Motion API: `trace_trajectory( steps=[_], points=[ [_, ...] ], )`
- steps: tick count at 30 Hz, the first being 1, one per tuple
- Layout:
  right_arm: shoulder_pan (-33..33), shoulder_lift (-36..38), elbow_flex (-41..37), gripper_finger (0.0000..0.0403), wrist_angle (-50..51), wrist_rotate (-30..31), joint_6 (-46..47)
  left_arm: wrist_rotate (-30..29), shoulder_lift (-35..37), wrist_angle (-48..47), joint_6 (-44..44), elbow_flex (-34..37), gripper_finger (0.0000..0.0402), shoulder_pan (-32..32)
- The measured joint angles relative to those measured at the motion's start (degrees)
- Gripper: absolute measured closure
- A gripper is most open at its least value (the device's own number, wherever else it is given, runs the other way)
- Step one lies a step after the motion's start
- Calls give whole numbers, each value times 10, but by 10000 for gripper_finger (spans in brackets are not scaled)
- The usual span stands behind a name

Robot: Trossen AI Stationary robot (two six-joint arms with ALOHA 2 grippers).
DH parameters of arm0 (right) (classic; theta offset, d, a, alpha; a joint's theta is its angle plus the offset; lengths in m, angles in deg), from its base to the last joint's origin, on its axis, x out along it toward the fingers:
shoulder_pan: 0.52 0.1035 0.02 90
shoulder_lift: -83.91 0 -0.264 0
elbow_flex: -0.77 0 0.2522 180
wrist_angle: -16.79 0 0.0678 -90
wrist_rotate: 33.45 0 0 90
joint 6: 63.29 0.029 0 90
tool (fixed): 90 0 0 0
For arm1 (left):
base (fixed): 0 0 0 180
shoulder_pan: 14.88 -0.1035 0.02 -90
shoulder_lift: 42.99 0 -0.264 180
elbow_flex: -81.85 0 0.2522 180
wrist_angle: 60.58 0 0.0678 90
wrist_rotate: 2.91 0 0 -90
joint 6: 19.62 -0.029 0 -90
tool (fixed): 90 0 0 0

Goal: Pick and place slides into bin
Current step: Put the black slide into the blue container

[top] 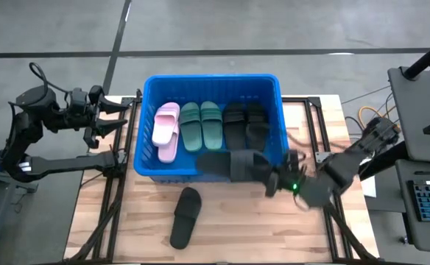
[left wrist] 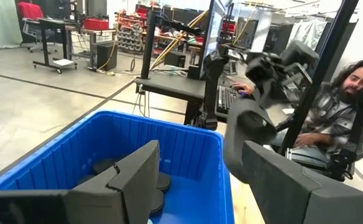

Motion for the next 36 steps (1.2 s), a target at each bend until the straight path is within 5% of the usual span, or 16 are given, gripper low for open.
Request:
trace_trajectory(
  steps=[14, 22, 36],
  points=[
    [-253, 29, 0, 394, 9, -270, -55, -63, 7, 1, -105, 0, 187, 0],
    [-377, -8, 0, 394, 100, -452, 6, -96, 12, 1, -107, 0, 187, 0],
    [-428, -25, -3, 394, 257, -523, 78, -151, 23, 3, -172, 0, 187, 0]
  ],
)
